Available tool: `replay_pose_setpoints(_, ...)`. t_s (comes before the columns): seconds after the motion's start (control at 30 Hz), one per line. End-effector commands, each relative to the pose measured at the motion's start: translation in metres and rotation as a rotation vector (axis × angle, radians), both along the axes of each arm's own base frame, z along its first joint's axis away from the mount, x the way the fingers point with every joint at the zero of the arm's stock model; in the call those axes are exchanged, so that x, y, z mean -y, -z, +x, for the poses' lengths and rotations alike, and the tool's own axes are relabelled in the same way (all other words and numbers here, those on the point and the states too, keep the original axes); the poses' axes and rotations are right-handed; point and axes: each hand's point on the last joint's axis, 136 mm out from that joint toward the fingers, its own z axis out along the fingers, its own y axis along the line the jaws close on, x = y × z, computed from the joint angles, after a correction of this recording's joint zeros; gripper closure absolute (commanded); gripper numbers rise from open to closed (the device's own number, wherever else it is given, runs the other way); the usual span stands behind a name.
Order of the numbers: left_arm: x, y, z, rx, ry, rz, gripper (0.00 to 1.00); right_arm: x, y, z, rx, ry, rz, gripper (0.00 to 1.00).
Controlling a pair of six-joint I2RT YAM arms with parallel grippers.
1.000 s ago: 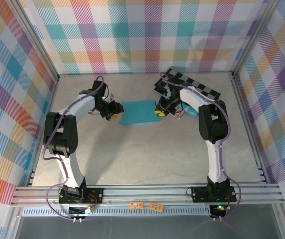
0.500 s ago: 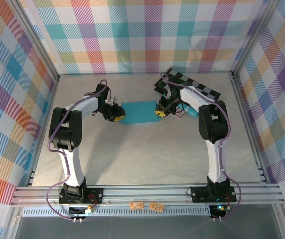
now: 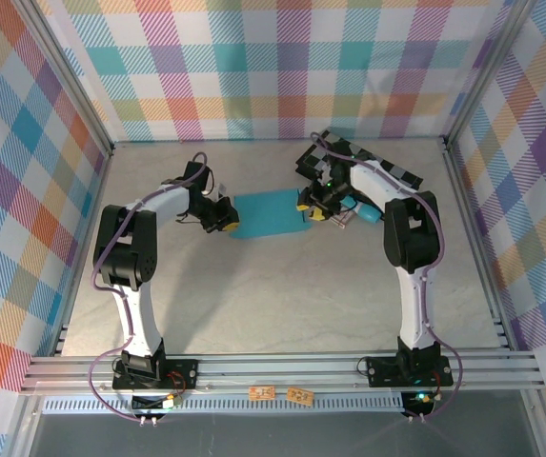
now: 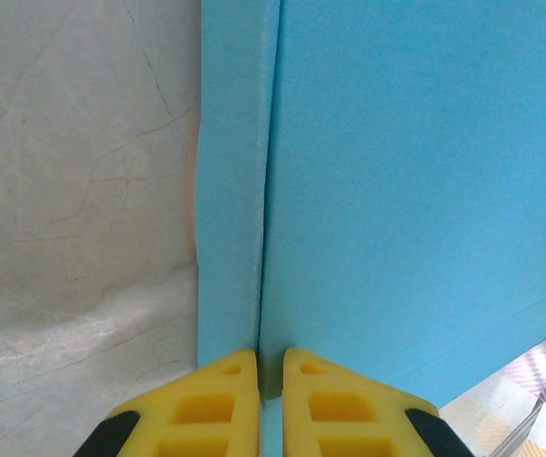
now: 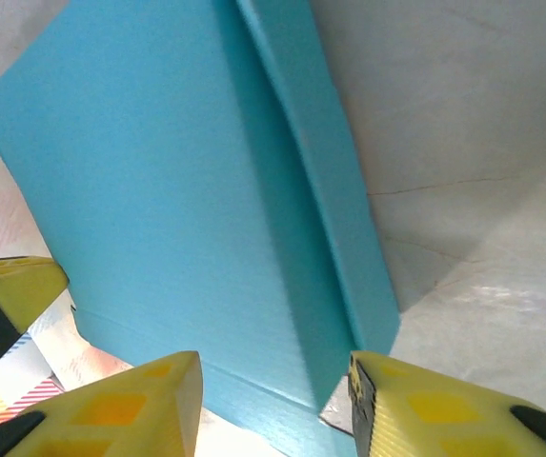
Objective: Fold the paper box
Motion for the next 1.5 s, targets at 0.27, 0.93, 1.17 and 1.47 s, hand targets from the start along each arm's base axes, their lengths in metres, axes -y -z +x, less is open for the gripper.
replay_pose_setpoints(0.27, -0.006, 0.029, -0.022, -0.094, 0.025, 0.067, 0.9, -0.017, 0.023, -0.002, -0.033, -0.093, 0.096, 0.52)
replay_pose_setpoints(0.93, -0.016, 0.036, -0.025, -0.128, 0.019, 0.058, 0.92, -0.006, 0.027, 0.003, 0.011, -0.105, 0.101, 0.52)
replay_pose_setpoints(1.17, -0.028, 0.043, -0.038, -0.155, 0.017, 0.07, 0.95, -0.018, 0.02, 0.014, 0.032, -0.147, 0.197, 0.47)
replay_pose_setpoints(1.47, -0.036, 0.051, -0.042, -0.172, 0.003, 0.068, 0.95, -0.033, 0.018, 0.012, 0.044, -0.204, 0.293, 0.44)
